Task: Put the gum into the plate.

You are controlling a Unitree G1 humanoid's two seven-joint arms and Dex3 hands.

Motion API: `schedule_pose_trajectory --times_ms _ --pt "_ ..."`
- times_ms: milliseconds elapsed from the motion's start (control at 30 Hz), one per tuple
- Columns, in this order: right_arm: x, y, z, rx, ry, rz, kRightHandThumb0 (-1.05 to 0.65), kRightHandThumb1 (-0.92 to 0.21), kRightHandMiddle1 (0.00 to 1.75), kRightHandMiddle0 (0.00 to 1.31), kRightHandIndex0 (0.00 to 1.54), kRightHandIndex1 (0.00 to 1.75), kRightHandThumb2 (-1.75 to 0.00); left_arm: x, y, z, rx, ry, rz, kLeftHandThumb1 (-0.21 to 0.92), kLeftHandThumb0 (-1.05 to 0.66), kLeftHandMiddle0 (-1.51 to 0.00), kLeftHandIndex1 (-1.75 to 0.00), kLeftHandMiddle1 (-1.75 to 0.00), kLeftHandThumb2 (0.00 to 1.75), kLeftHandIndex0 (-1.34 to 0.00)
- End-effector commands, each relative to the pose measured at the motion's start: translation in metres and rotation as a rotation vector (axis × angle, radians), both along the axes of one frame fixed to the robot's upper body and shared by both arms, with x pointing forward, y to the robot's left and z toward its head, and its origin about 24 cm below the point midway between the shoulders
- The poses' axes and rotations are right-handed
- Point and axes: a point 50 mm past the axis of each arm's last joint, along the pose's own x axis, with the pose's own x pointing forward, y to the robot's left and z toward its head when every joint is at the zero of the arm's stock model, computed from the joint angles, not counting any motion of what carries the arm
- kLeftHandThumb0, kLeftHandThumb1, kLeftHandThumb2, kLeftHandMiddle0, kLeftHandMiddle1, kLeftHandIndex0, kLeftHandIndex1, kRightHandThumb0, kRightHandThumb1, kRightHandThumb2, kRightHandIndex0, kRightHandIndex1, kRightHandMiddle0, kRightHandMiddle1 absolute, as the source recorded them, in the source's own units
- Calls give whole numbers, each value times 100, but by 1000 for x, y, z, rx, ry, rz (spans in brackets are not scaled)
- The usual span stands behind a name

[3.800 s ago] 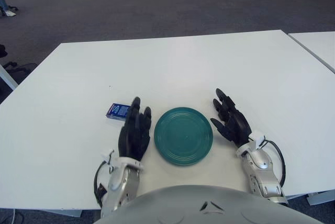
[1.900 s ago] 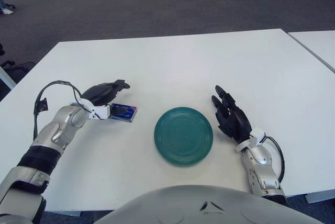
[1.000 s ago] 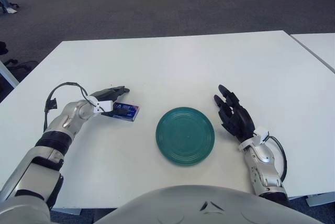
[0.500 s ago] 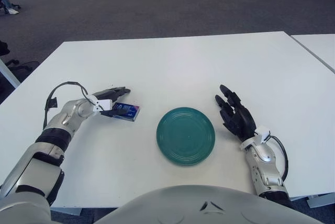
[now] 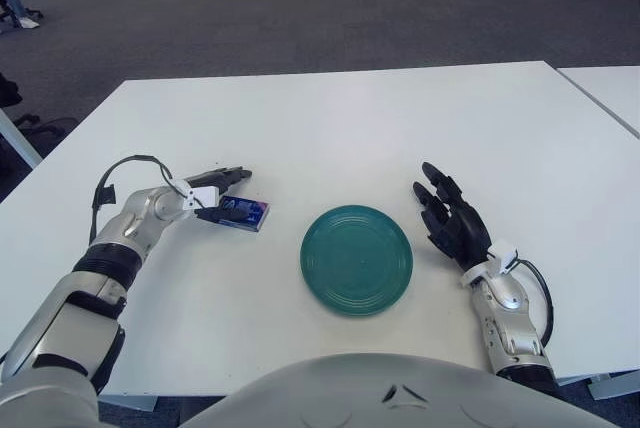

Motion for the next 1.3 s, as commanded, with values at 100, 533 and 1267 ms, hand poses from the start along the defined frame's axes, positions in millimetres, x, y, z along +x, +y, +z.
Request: schedule_pose_trajectory --times_ms 100,533,1267 --pt "-17 -6 -27 -5 171 -32 -70 -92 27 0 24 1 -43 -37 -45 -22 -46 263 -246 92 -105 -7 -46 0 17 0" --pt "-16 -1 -27 19 157 -23 -73 -92 26 0 23 1 -40 -42 -55 -23 28 312 -346 92 -105 -1 -45 0 15 0" --pt "-20 -4 -26 9 165 -19 -70 -92 24 0 24 0 -38 -54 -70 -41 185 155 -534 92 -105 0 -34 0 8 0"
